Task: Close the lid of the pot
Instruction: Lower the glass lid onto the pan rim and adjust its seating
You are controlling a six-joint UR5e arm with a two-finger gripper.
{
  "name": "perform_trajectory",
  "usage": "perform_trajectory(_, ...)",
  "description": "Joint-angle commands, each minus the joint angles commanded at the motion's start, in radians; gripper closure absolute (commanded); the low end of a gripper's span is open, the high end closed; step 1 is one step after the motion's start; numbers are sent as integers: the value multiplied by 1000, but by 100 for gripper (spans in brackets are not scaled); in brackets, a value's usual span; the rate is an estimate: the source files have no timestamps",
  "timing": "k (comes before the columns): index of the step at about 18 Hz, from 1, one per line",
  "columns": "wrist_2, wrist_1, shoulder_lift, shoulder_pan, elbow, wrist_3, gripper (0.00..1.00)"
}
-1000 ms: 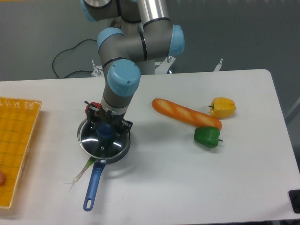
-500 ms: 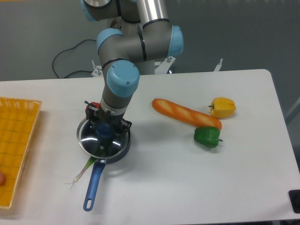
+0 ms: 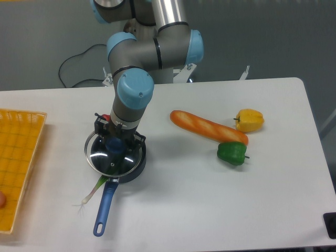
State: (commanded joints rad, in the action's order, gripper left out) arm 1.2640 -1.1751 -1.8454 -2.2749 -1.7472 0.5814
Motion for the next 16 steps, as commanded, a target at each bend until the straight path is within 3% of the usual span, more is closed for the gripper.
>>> perform_trajectory(6, 9, 51, 6, 9, -6, 3, 55)
perform_trajectory(16, 12, 60, 17, 14, -21, 3, 55)
